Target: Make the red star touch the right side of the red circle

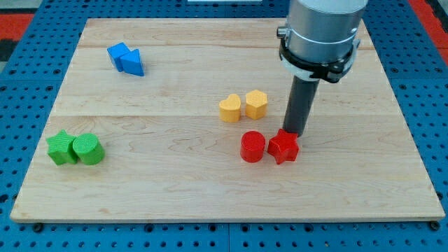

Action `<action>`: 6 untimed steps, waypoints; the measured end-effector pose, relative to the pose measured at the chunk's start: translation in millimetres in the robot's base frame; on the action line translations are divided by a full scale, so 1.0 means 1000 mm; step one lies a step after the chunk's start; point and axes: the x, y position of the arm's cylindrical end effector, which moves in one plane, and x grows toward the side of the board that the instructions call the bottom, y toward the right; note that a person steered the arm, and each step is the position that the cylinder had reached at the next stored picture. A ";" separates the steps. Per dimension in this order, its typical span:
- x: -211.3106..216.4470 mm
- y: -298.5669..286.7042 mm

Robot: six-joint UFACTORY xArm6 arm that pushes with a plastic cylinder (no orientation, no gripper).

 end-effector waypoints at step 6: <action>0.059 -0.009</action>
